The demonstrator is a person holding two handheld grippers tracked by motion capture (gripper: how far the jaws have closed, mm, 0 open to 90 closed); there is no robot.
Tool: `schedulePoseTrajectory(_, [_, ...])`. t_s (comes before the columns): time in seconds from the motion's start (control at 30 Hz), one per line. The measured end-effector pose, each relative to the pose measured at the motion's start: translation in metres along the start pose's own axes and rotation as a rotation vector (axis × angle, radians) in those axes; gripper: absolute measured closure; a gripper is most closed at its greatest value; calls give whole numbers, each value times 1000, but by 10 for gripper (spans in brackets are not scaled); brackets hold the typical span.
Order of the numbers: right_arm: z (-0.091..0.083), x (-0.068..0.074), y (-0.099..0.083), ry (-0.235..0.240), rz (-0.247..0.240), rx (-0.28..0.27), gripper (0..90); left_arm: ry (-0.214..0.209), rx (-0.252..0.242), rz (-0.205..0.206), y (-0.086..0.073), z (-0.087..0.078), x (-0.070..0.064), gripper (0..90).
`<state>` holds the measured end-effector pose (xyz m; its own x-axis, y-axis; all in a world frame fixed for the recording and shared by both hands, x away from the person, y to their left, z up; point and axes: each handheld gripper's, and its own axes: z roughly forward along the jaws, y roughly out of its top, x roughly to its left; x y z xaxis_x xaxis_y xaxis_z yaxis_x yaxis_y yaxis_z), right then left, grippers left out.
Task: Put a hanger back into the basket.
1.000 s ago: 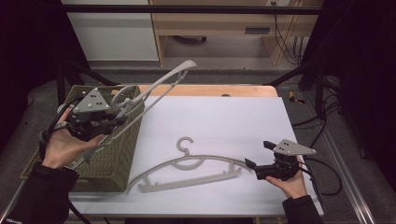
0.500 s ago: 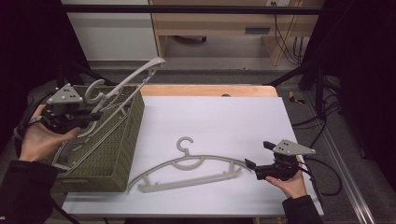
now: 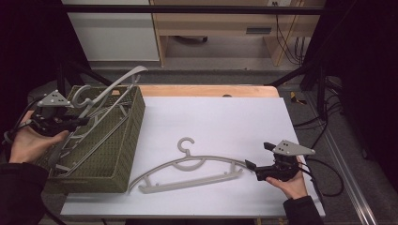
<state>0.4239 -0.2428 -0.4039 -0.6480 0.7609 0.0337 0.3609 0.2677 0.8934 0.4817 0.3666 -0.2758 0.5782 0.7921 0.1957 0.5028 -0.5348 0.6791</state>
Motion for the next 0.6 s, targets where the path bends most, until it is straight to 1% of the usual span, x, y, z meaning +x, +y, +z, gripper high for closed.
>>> schedulePoseTrajectory(0.07, [0,0,0,1,-1,2,51,10,15,-14,-5,3,5,793])
schedulePoseTrajectory(0.2, [0,0,0,3,-4,3,51,10,32,-41,-14,8,11,794])
schedulePoseTrajectory(0.33, [1,0,0,3,-2,5,51,12,50,-50,-22,13,13,793])
schedulePoseTrajectory(0.47, [1,0,0,4,-3,7,51,19,79,-51,-29,17,15,794])
schedulePoseTrajectory(0.6, [1,1,0,7,0,8,51,21,96,-69,-36,22,18,793])
